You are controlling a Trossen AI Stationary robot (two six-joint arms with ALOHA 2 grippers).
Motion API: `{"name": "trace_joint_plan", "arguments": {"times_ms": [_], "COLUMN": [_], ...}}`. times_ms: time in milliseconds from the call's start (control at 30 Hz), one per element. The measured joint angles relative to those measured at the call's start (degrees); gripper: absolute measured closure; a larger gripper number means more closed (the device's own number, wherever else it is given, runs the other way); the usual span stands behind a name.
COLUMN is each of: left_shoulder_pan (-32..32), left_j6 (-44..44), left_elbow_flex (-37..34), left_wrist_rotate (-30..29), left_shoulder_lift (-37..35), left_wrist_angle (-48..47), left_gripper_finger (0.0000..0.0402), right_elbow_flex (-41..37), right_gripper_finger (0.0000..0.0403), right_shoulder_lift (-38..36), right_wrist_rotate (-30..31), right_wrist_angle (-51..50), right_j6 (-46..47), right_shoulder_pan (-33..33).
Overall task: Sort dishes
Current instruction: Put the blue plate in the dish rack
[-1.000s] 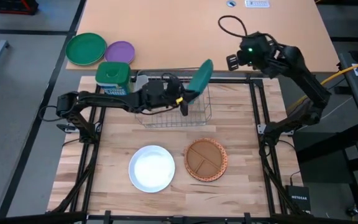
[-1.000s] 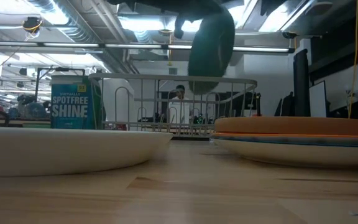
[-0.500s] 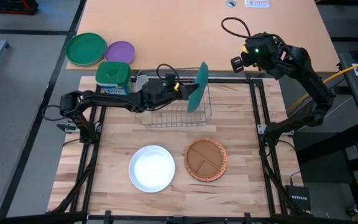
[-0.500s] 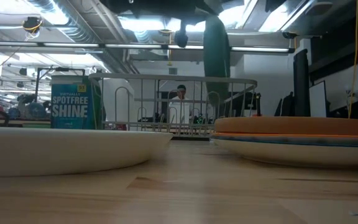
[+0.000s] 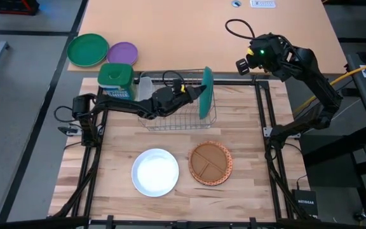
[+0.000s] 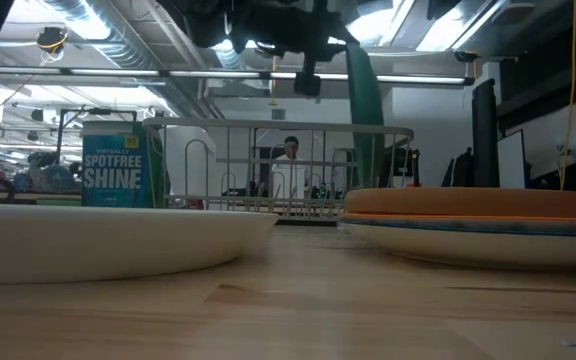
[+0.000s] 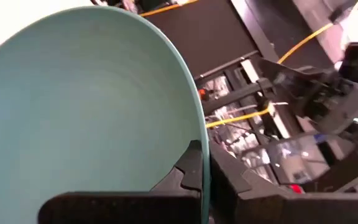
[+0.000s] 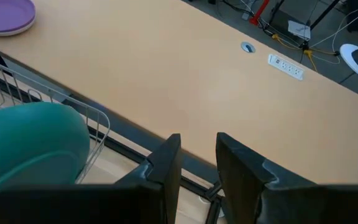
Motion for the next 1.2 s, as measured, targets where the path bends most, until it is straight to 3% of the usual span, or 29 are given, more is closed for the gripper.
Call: {"name": "trace_joint_plan", "arguments": {"times_ms": [200,667,1200], "left_shoulder_pan": [-0.04,0.38,2.82], "left_j6": [0.82,3.00,13.49], "left_elbow_flex": [0.02,0.04,0.04], "left_wrist_rotate": [-2.05,-4.10,-5.86], "left_shoulder_lift": [-0.11,0.15,0.15], "left_wrist_angle": [-0.06,-11.19,-11.95], "left_gripper_finger": [0.0401,0.0400,0.0338], "right_elbow_flex": [0.00,0.00,0.00], "right_gripper_finger": [0.0299,0.0299,0.0299], "right_shoulder_lift": [0.02,0.06,0.06], "right_wrist_rotate": [-0.06,-3.46,-6.61], "right_wrist_angle": [0.00,0.00,0.09], "right_j6": [-0.90,-0.88,-0.86], "right_shoulder_pan": [0.00,0.00,0.00]}}
